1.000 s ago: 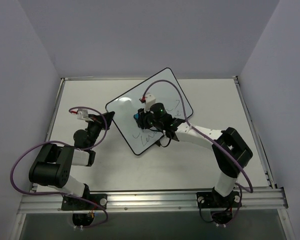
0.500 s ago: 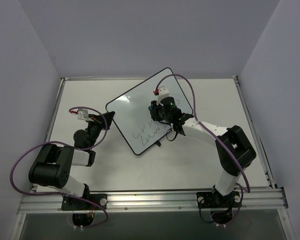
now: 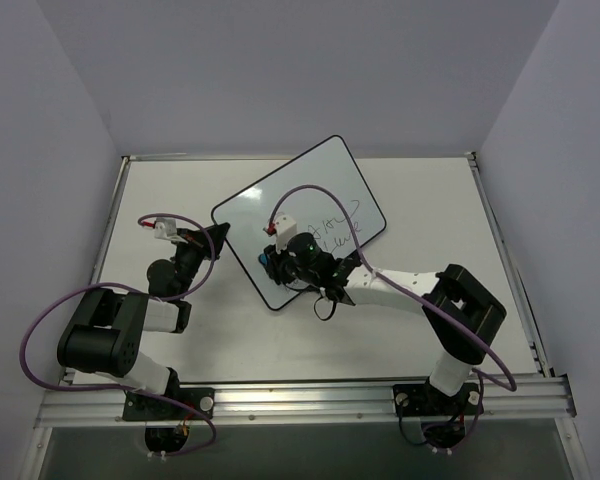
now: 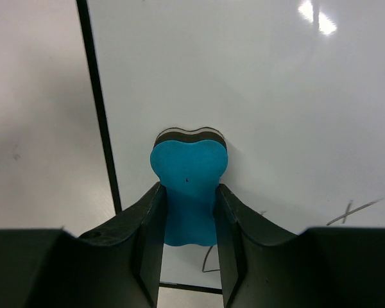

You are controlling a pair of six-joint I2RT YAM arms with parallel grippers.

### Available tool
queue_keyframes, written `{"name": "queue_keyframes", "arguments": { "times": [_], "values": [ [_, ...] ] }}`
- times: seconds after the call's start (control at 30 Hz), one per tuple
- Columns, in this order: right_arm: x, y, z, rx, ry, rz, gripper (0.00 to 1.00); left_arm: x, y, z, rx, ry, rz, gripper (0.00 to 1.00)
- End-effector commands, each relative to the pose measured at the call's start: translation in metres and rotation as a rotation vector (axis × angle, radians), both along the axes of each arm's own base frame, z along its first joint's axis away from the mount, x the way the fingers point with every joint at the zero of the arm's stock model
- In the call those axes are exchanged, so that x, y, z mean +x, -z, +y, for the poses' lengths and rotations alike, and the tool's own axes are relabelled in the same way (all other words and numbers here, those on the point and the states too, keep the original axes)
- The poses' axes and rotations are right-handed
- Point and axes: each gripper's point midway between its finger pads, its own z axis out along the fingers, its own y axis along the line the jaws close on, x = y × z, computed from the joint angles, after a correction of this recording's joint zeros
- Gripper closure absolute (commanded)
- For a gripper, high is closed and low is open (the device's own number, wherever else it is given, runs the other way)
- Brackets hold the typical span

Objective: Erase the whiteboard

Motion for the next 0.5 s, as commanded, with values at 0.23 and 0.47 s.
{"name": "queue_keyframes", "arguments": {
  "times": [0.23, 0.47],
  "values": [
    [-0.035, 0.014, 0.012, 0.013, -0.07, 0.071, 1.0, -0.013, 0.037, -0.021, 0.265, 0.093, -0.016, 0.98],
    [-0.006, 0.017, -0.018, -0.061, 0.087, 0.025, 1.0, -0.013, 0.037, -0.021, 0.266, 0.095, -0.017, 0.98]
  ]
}}
